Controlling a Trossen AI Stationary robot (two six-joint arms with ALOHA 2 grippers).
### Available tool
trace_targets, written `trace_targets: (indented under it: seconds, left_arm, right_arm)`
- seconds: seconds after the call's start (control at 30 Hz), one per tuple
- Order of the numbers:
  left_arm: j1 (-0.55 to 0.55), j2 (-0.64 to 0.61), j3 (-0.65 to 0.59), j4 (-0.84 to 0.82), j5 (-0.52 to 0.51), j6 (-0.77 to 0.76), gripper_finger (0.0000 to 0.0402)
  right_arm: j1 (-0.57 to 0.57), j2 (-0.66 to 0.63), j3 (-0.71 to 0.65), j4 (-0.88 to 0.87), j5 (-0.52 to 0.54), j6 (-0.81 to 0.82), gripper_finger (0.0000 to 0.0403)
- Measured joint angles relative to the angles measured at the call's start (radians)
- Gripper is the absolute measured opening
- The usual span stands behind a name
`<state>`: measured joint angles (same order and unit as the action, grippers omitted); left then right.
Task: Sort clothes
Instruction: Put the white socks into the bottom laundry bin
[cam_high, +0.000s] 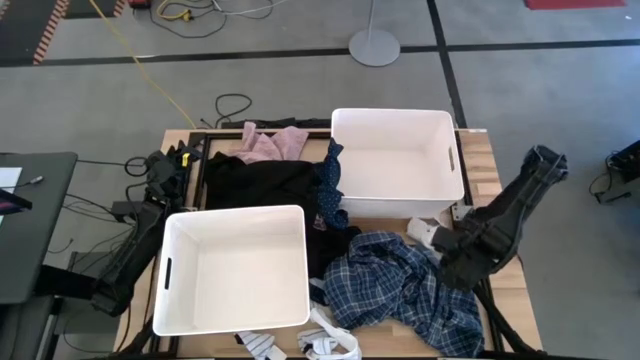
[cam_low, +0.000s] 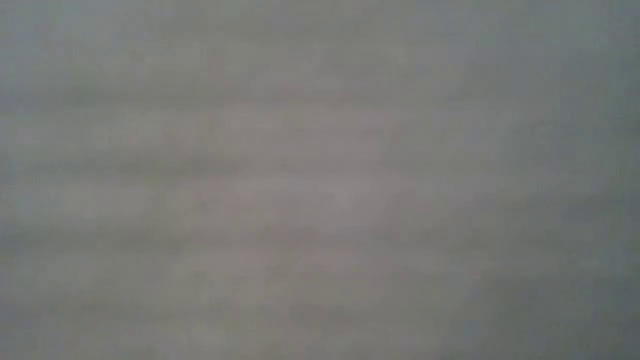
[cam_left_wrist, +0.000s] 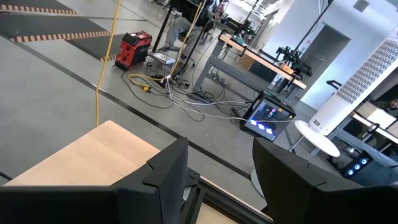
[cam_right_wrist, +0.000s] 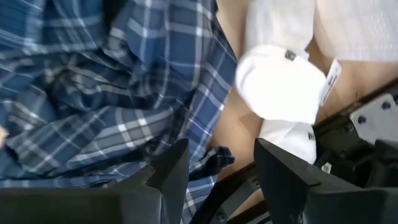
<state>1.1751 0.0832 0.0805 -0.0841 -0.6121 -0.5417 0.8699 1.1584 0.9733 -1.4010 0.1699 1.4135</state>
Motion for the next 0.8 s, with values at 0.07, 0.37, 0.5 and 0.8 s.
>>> trace_targets:
  seconds: [0.07, 0.37, 0.5, 0.8]
  left_arm:
    - [0.0, 0.0, 0.0, 0.0, 0.0, 0.0, 0.0176]
    - [0.0, 0.0, 0.001, -0.001, 0.009, -0.01, 0.0176]
    - [-0.004, 0.002, 0.026, -0.068, 0.27, -0.006, 0.0176]
    - [-0.047, 0.004, 0.028, 0.159, 0.863, -0.01, 0.0176]
  right_arm:
    - [0.023, 0.0, -0.01, 0.002, 0.002, 0.035, 0.0194]
    - [0.111, 0.0, -0.064, 0.028, 0.026, 0.15, 0.0193]
    - [0.152, 0.0, -0.082, 0.026, 0.027, 0.217, 0.0193]
    - [0.218, 0.0, -0.165, 0.02, -0.03, 0.337, 0.0193]
